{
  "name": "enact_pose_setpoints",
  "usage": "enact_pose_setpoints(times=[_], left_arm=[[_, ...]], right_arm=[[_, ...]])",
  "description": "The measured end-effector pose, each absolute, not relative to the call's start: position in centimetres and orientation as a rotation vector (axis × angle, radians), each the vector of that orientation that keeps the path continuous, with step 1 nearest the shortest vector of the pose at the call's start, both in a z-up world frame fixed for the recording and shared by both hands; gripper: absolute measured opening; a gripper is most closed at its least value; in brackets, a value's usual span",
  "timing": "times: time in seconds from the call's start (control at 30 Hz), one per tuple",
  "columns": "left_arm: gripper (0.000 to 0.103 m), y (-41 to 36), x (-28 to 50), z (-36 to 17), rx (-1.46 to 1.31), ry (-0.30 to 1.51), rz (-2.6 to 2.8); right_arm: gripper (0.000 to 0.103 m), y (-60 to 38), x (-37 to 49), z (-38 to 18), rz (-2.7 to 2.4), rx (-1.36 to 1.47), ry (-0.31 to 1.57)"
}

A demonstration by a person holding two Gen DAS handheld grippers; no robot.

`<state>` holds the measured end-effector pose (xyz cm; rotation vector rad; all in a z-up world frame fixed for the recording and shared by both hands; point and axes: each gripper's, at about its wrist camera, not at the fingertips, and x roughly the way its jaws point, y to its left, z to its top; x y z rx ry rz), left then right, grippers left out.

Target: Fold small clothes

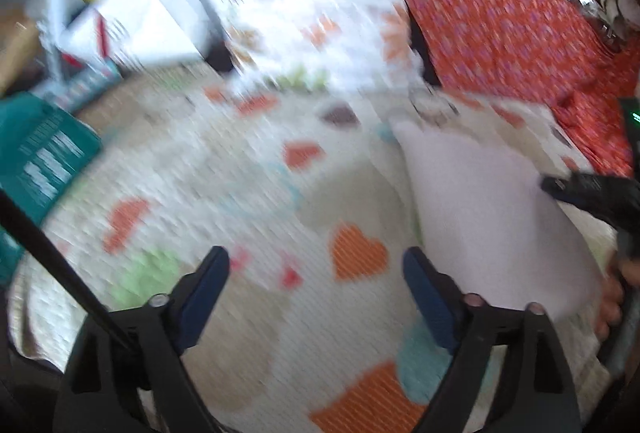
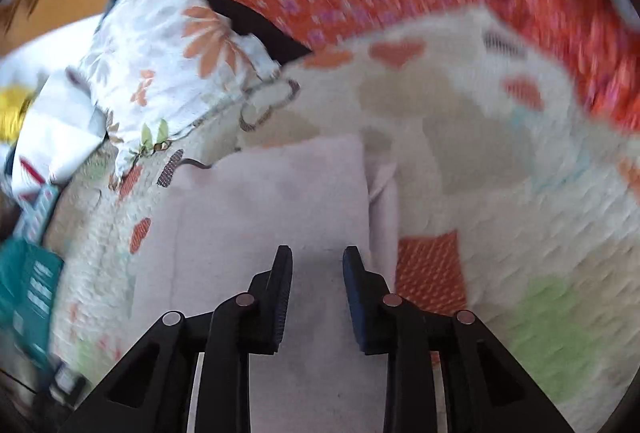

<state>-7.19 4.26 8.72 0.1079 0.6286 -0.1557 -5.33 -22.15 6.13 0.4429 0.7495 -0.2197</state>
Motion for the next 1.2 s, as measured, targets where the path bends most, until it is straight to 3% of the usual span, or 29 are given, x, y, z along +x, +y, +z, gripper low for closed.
enact_pose_setpoints(times=[0.13, 0.2, 0.57, 0.67, 0.9, 1.2], left_arm=[[0.103, 4.8, -8.6, 10.6, 0.138, 0.440, -0.069], [0.103, 4.9, -9.2, 11.2, 0.142, 0.395, -0.081], [0.103, 6.6, -9.7, 12.6, 0.039, 0.418, -0.175], [0.103, 6.1, -9.8, 12.5, 0.052, 0.435, -0.188], [0.103, 3.0, -9.0, 9.6, 0.177, 0.601, -0.223], [0.103, 1.6, -7.8, 6.4, 0.196, 0.759, -0.239]], right_arm=[[0.029, -18.3, -5.8, 6.7, -0.060, 0.394, 0.734], [0.029, -15.8, -5.3, 5.8, 0.063, 0.413, 0.774], [0.029, -12.8, -8.7, 2.9, 0.276, 0.511, 0.983], [0.030, -14.1, -10.1, 4.5, 0.186, 0.441, 0.970], [0.048, -17.7, -11.8, 7.4, -0.120, 0.170, 0.869], [0.048, -19.7, -12.3, 5.9, -0.194, 0.251, 0.860]])
